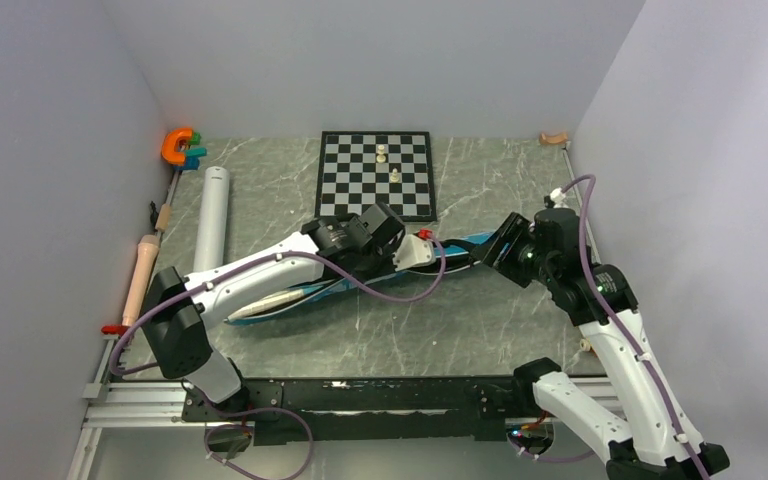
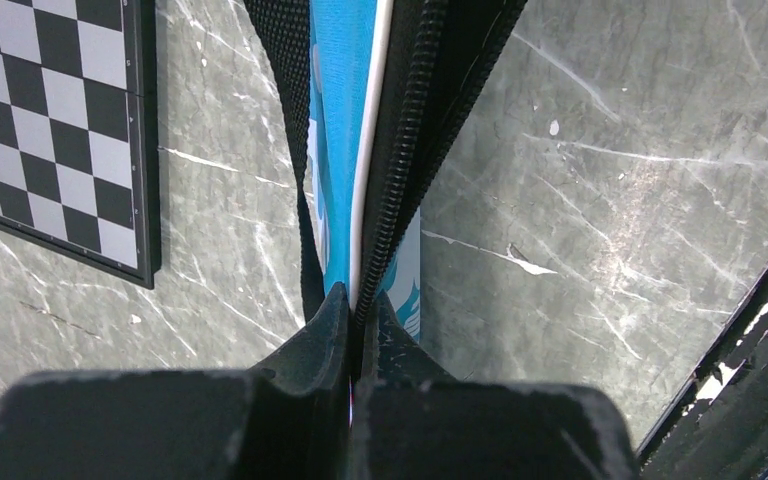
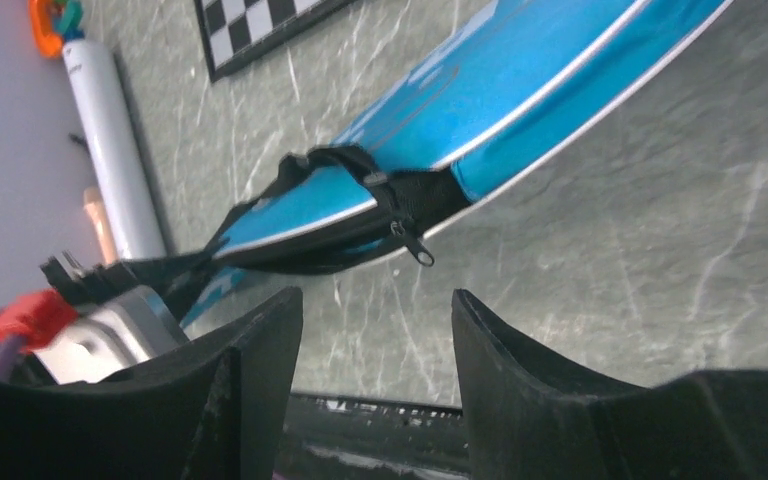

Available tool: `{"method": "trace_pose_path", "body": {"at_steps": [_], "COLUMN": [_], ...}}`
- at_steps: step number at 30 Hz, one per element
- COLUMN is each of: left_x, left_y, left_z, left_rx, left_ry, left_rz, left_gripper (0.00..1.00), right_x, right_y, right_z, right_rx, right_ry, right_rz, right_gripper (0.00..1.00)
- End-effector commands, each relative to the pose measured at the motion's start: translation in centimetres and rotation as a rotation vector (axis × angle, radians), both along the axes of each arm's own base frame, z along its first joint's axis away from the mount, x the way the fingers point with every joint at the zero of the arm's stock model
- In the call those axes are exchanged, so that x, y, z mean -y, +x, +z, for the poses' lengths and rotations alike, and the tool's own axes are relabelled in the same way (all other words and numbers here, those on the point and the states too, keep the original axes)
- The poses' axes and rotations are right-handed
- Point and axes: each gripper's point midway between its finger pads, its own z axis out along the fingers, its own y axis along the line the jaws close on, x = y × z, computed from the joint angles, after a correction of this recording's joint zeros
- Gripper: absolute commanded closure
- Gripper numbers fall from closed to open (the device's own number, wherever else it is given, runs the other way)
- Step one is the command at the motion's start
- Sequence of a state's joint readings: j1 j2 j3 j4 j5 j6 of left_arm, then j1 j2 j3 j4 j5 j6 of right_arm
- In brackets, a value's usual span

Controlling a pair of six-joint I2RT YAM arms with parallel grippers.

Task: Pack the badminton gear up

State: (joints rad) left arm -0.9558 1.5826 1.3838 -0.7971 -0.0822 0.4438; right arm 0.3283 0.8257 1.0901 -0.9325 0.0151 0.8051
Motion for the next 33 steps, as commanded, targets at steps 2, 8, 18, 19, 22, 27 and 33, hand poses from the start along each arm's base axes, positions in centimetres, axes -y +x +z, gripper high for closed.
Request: {"method": "trace_pose_path", "body": {"at_steps": [2, 8, 18, 19, 22, 27, 33], "left_x": [0.5, -0.4, -1.1, -1.1, -1.1, -1.0, -1.1], "left_y": [0.9, 1.1, 0.3, 0.3, 0.3, 0.2, 0.1], "left_z": [2.9, 3.5, 3.6, 3.5, 3.6, 3.7, 3.8], "left_rx": [0.032, 0.041, 0.029, 0.028, 0.030, 0.024, 0.020], "left_ry": [-0.126, -0.139, -0.146, -0.143, -0.145, -0.148, -0.146], "left_rz": [0.046, 0.052, 0.038, 0.037, 0.035, 0.034, 0.033], "left_gripper": [1.00, 1.00, 1.00, 1.00, 1.00, 1.00, 1.00], "right_x": [-4.3, -4.6, -4.9, -5.0, -5.2, -5.2, -5.0], "right_y": [-0.5, 0.2, 2.4, 2.5, 2.7, 3.0, 3.2], "right_z": [-1.3, -2.2, -2.4, -2.4, -2.6, -3.0, -3.3], "right_rx": [-0.013, -0.001, 0.039, 0.045, 0.047, 0.058, 0.063], "right_ry": [0.197, 0.246, 0.348, 0.356, 0.368, 0.375, 0.366], "right_rz": [0.174, 0.191, 0.216, 0.223, 0.230, 0.214, 0.201], "right_gripper": [0.36, 0.37, 0.46, 0.47, 0.50, 0.58, 0.69]}}
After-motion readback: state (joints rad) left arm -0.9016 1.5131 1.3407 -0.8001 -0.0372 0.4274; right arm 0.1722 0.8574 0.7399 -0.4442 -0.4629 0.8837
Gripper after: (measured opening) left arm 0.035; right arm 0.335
